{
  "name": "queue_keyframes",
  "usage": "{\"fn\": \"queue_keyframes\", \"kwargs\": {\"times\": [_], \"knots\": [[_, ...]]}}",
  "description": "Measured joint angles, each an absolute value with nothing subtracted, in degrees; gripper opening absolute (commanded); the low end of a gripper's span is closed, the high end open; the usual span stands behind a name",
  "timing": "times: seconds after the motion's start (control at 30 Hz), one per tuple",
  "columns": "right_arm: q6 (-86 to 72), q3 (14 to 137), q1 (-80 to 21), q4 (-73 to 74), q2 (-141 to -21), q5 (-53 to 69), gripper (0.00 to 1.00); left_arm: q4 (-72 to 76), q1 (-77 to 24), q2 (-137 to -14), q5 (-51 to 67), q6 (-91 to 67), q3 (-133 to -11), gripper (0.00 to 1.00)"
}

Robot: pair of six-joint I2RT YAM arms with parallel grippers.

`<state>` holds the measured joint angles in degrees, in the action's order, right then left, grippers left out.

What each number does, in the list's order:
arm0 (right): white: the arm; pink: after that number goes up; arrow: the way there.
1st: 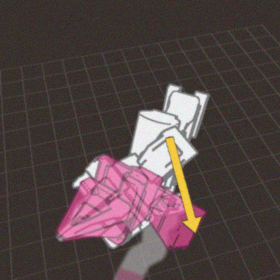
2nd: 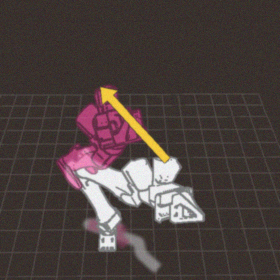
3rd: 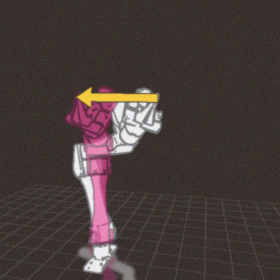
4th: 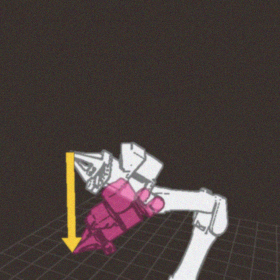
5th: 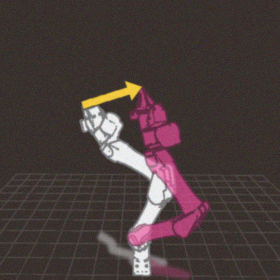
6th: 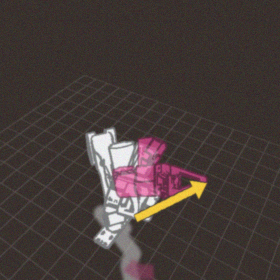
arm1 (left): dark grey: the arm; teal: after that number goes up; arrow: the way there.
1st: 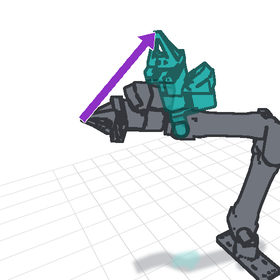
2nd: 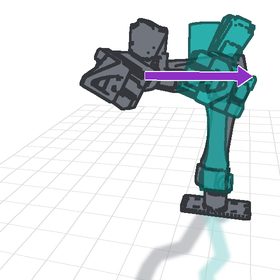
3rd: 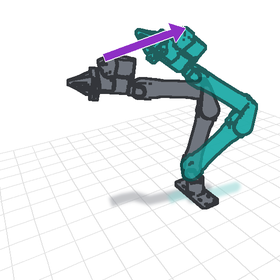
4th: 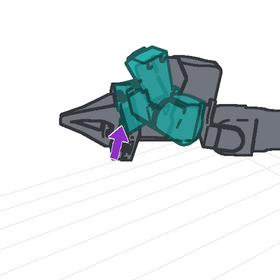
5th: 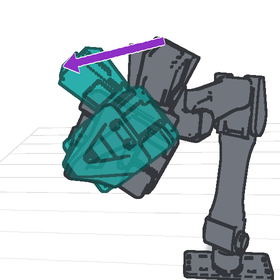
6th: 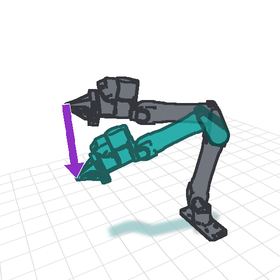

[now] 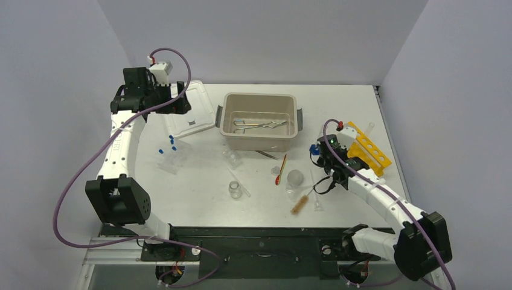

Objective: Organize the chemistry lab equipment
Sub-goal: Pick up the chemistry item at the center of the board, then place the chemistry item in the storage box.

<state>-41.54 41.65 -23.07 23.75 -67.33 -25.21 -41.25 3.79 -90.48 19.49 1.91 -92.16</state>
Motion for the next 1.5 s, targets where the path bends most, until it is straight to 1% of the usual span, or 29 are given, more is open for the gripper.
{"fn": "queue_keyframes", "kwargs": {"times": [0.1,0.2,0.33,0.4,0.6,0.9,1.03,1.17,1.23,1.27,1.3,1.33,1.4,1.5], "knots": [[-41.41,44.91,-27.79,26.13,-64.29,-24.64,0.00,-41.28,3.79,-90.65,19.79,1.83,-92.16,0.98],[-41.41,50.63,-33.54,28.42,-63.79,-23.62,0.00,-41.30,3.79,-91.07,19.88,1.80,-92.16,0.98],[-41.04,60.25,-38.96,30.44,-66.35,-22.17,0.00,-41.34,3.79,-91.64,19.94,1.80,-92.16,0.98],[-40.51,65.14,-40.01,30.63,-68.97,-21.17,0.00,-41.39,3.79,-91.79,19.94,1.87,-92.16,0.98],[-36.45,83.79,-39.90,30.76,-83.22,-18.65,0.00,-41.76,3.79,-91.79,20.03,2.24,-92.16,0.98],[-31.05,112.84,-34.76,33.21,-113.49,-16.14,0.00,-43.33,3.79,-91.88,20.21,3.73,-92.18,0.99],[-30.74,116.51,-31.79,35.70,-123.24,-14.81,0.00,-43.68,3.79,-92.07,20.29,4.32,-92.18,0.99],[-30.85,116.55,-29.34,38.70,-128.40,-13.26,0.00,-43.97,3.79,-92.51,20.38,5.17,-92.18,0.99],[-30.85,116.55,-28.36,39.62,-129.25,-12.93,0.18,-43.99,3.79,-92.71,20.36,5.34,-92.18,0.99],[-30.89,116.55,-27.90,40.03,-129.34,-12.80,0.33,-44.01,3.79,-92.75,20.36,5.41,-92.18,0.99],[-30.98,116.66,-27.49,40.32,-129.34,-12.75,0.40,-44.01,3.79,-92.75,20.36,5.43,-92.18,0.99],[-31.33,116.92,-27.33,40.38,-129.34,-12.75,0.50,-43.99,3.79,-92.75,20.38,5.48,-92.18,0.99],[-31.38,117.38,-27.14,40.38,-129.34,-12.78,0.58,-43.99,3.79,-92.75,20.38,5.65,-92.16,0.99],[-30.79,117.93,-27.46,40.42,-129.19,-12.95,0.63,-43.99,3.79,-92.75,20.38,5.82,-92.16,0.99]]}}
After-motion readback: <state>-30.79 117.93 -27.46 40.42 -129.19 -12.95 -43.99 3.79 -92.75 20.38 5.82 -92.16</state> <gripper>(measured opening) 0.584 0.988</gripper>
